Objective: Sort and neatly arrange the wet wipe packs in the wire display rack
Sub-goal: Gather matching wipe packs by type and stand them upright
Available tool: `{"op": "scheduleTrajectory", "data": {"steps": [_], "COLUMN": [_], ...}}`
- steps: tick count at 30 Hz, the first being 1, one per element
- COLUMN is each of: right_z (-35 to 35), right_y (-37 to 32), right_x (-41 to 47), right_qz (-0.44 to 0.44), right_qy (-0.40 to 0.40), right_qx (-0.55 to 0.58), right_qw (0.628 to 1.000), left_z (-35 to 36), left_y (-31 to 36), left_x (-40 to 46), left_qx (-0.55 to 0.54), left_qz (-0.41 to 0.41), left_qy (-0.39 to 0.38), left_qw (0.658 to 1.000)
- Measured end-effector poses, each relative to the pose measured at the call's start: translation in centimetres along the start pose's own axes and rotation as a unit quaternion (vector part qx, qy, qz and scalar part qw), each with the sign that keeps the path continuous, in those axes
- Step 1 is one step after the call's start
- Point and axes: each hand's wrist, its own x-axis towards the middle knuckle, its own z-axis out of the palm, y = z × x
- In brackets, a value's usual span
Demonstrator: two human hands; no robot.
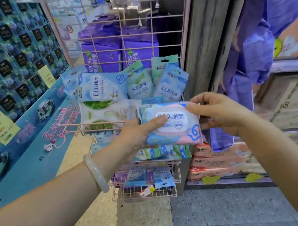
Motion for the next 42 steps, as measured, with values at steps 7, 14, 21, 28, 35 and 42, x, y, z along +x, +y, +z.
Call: {"op": "scheduleTrajectory", "data": {"steps": [7,14,21,28,35,42], "right_z": [1.6,2.4,4.6,9.3,13.9,11.9], "right_y": [9.7,17.3,18.7,17.6,15.5,15.8], "right_x": [-0.4,2.2,6.6,9.1,12.6,12.7], "right_qz": [0.122,0.044,0.069,0.065,0.127,0.091], "right_qy": [-0.016,0.190,0.077,0.098,0.080,0.085], "right_qx": [0.082,-0.123,-0.065,-0.234,-0.313,-0.258], "right_qw": [0.989,0.973,0.993,0.965,0.938,0.958], "left_z": [-0.3,-2.9,-5.2,-7.5,-9.3,-10.7], "left_y": [-7.1,-13.9,-16.8,-17.3,-17.3,-16.6], "left_x": [-0.9,-1.2,-1.6,-1.1,-0.9,-0.9], "left_qx": [-0.047,-0.073,-0.097,-0.108,-0.099,-0.102], "left_qz": [-0.150,-0.181,-0.204,-0.192,-0.185,-0.172], "left_qy": [0.000,0.097,0.123,0.112,0.095,0.080], "left_qw": [0.988,0.976,0.966,0.969,0.973,0.976]}}
